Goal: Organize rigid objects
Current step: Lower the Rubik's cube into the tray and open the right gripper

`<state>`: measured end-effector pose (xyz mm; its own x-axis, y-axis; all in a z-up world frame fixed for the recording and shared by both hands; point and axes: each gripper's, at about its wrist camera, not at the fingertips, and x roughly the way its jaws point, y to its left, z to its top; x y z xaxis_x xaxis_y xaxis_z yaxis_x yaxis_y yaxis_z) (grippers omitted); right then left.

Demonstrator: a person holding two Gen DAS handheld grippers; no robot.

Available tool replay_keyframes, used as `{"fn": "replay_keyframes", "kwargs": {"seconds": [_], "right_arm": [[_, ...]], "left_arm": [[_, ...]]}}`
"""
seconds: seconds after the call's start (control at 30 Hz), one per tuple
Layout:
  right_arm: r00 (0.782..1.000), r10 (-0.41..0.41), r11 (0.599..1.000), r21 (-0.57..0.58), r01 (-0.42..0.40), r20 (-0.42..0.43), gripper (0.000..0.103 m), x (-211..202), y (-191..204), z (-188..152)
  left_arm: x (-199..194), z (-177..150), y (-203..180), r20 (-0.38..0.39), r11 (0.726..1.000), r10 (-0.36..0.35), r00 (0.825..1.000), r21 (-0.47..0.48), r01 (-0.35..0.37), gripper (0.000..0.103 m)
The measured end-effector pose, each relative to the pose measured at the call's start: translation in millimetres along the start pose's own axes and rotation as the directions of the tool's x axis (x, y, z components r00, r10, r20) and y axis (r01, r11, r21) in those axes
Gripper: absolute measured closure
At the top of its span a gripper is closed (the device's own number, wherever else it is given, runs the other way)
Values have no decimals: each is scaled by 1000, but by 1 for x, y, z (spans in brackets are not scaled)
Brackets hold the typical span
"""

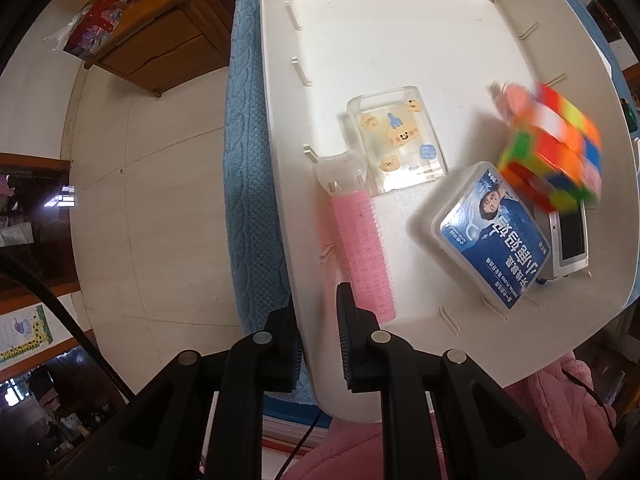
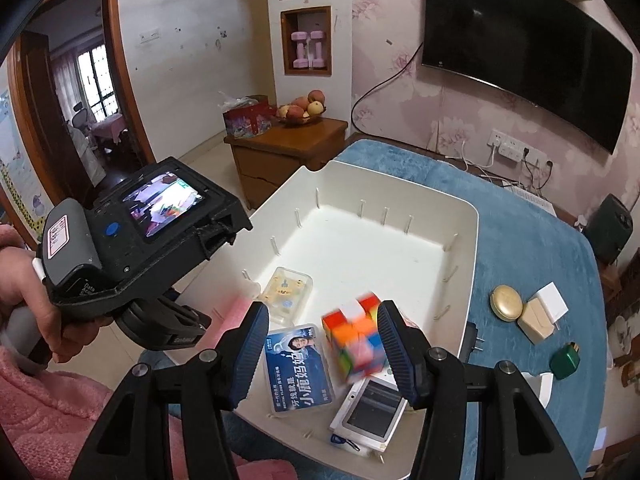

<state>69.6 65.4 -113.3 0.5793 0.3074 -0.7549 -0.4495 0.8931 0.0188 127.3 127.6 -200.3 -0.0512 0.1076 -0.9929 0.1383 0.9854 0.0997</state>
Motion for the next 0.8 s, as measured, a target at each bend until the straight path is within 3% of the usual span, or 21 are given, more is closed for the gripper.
{"fn": "replay_keyframes", "kwargs": {"seconds": [0.8], "right_arm": [[996, -65, 991, 115, 72, -65, 35, -3, -56, -26]], "left_arm": [[12, 13, 18, -44, 996, 4, 999, -84, -7, 86]]}}
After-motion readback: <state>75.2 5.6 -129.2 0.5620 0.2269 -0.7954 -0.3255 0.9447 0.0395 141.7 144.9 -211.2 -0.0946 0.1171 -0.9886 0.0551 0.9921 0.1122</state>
